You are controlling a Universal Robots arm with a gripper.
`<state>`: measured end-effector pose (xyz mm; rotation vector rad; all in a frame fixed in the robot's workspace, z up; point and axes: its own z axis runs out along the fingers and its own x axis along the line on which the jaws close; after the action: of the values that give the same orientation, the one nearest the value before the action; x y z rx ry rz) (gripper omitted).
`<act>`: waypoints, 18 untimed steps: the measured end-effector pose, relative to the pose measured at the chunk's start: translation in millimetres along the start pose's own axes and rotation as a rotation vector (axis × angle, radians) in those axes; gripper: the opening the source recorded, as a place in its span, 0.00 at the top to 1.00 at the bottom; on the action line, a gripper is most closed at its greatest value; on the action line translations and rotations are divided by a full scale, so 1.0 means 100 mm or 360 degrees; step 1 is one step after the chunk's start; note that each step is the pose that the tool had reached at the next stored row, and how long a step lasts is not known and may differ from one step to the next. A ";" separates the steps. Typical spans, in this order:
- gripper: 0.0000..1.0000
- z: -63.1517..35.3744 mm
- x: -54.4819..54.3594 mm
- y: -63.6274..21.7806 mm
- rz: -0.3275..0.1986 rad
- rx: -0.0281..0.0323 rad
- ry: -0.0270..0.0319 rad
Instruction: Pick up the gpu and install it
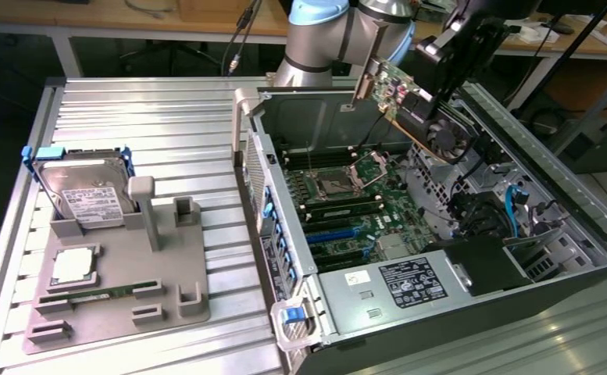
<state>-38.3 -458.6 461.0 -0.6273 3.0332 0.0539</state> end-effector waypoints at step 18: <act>0.73 0.000 0.00 0.000 -0.0035 -0.00018 0.00008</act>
<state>-38.2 -458.5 460.9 -0.6608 3.0264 0.0547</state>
